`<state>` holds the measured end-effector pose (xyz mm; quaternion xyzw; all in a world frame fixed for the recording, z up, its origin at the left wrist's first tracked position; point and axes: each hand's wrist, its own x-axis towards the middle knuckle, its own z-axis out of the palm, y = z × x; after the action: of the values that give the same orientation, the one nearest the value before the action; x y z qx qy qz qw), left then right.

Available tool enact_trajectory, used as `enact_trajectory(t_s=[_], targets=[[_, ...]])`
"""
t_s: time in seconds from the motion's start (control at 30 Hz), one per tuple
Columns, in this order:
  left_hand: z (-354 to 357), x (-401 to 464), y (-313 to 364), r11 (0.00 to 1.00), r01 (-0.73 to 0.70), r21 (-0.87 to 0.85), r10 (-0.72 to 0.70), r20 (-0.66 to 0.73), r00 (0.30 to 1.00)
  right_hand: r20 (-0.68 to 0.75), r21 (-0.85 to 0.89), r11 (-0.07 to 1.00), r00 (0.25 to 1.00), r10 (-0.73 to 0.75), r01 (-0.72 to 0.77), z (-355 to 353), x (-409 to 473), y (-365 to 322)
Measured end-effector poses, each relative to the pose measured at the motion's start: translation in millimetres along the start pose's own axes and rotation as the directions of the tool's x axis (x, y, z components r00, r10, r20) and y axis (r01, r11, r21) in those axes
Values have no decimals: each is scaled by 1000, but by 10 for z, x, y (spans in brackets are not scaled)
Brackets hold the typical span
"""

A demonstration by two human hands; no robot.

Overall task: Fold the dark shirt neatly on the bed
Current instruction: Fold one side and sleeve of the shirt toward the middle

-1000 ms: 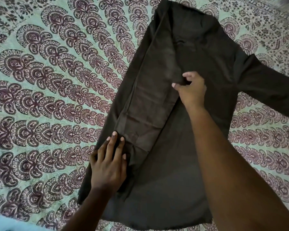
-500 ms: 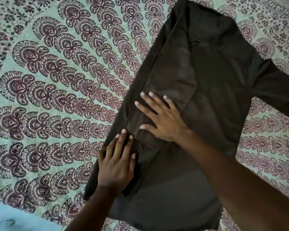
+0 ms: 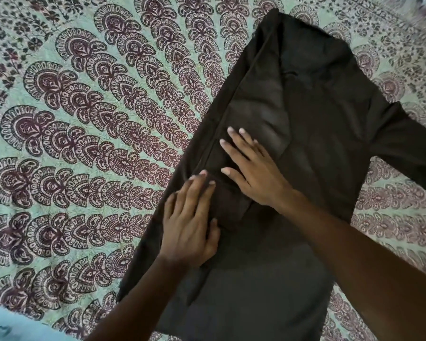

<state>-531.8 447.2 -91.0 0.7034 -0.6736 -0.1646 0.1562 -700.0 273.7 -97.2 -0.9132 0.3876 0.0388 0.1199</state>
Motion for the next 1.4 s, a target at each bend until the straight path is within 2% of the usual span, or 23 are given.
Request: enact_trajectory(t_s=[0.07, 0.13, 0.33, 0.4, 0.5, 0.6, 0.7, 0.77, 0.83, 0.93, 1.07, 1.2, 1.4], targets=[[110, 170, 3, 997, -49, 54, 45, 75, 996, 27, -90, 995, 999, -41, 44, 67, -61, 90], [206, 218, -29, 989, -51, 141, 32, 131, 991, 39, -166, 984, 997, -62, 67, 63, -10, 236], [256, 214, -34, 975, -48, 215, 14, 157, 988, 31, -251, 965, 998, -63, 68, -102, 468, 861], [268, 230, -28, 974, -45, 220, 12, 148, 989, 6, -243, 970, 1000, -5, 7, -170, 654, 1098], [256, 230, -25, 972, -44, 230, 9, 152, 988, 65, -145, 979, 986, 151, -140, -385, 939, 1162], [186, 252, 54, 975, -8, 221, -30, 170, 985, 32, -184, 977, 993, 116, -108, -488, 997, 924], [104, 529, 261, 978, 81, 192, -100, 95, 990, -8, -154, 986, 998, 63, -64, -439, 871, 780], [87, 946, 393, 986, 94, 140, -96, 6, 995, 40, -123, 991, 997, 64, -58, -404, 836, 837], [130, 1377, 407, 995, 25, 100, -26, 8, 1000, 112, -124, 992, 994, 16, -2, -376, 865, 974], [306, 1682, 231, 974, -120, 190, 97, 127, 987, 111, -188, 980, 993, -48, 68, -338, 969, 1207], [376, 1658, 132, 959, -137, 249, 94, 180, 979, 77, -262, 963, 996, -44, 63, -398, 1198, 1402], [379, 1703, 139, 958, -152, 242, 108, 187, 976, 71, -345, 938, 997, 8, 17, -497, 1545, 1585], [385, 1722, 111, 965, -150, 217, 112, 180, 977, 83, -366, 918, 977, 198, -155, -650, 2131, 1823]])
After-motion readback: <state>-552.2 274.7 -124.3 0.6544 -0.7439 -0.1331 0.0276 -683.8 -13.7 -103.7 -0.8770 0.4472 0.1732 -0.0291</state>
